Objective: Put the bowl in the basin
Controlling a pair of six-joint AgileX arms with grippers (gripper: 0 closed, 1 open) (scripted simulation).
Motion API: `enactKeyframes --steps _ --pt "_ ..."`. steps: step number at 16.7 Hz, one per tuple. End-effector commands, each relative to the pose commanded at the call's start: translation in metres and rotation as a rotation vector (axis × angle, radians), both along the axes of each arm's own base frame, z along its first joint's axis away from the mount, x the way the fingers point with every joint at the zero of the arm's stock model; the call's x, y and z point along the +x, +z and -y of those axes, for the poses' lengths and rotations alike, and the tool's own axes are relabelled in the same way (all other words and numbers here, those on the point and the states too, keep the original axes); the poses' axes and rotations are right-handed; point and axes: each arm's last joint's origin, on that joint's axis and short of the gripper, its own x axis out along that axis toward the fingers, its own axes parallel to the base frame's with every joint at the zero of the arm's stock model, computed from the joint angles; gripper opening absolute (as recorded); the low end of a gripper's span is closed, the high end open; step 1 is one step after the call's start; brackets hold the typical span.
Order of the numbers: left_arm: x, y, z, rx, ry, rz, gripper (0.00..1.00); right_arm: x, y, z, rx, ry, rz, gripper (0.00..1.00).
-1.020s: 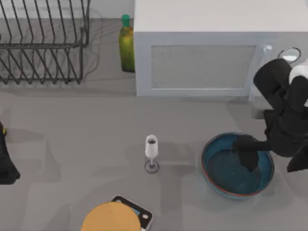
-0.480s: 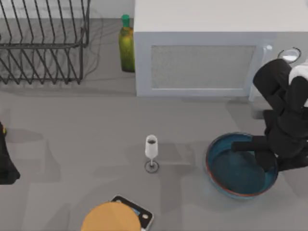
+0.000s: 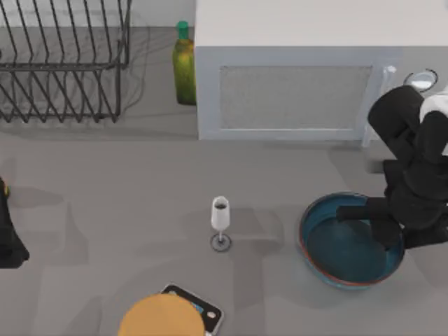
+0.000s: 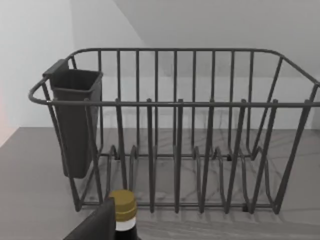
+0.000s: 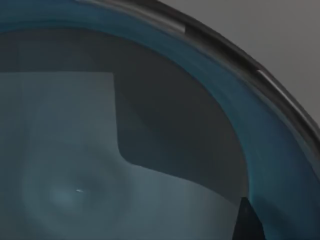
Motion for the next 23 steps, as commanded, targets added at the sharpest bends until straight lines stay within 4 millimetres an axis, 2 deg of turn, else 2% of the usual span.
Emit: enactKeyframes --steps 2,4,7,12,14,20,23 --pt "0.000 0.000 0.000 0.000 0.000 0.000 1.00 0.002 0.004 -0.001 0.000 0.001 0.001 0.00" --pt "0.000 0.000 0.000 0.000 0.000 0.000 1.00 0.007 0.018 -0.004 0.002 0.001 0.006 0.00" --pt "0.000 0.000 0.000 0.000 0.000 0.000 1.00 0.012 0.056 -0.006 -0.002 -0.001 -0.004 0.00" --pt "0.000 0.000 0.000 0.000 0.000 0.000 1.00 0.005 0.128 -0.002 -0.008 -0.001 -0.020 0.00" --pt "0.000 0.000 0.000 0.000 0.000 0.000 1.00 0.001 0.146 -0.001 -0.002 0.000 -0.005 0.00" --pt "0.000 0.000 0.000 0.000 0.000 0.000 1.00 0.000 0.148 -0.001 -0.001 0.002 -0.003 0.00" --pt "0.000 0.000 0.000 0.000 0.000 0.000 1.00 0.008 0.135 0.015 0.008 -0.038 0.001 0.00"
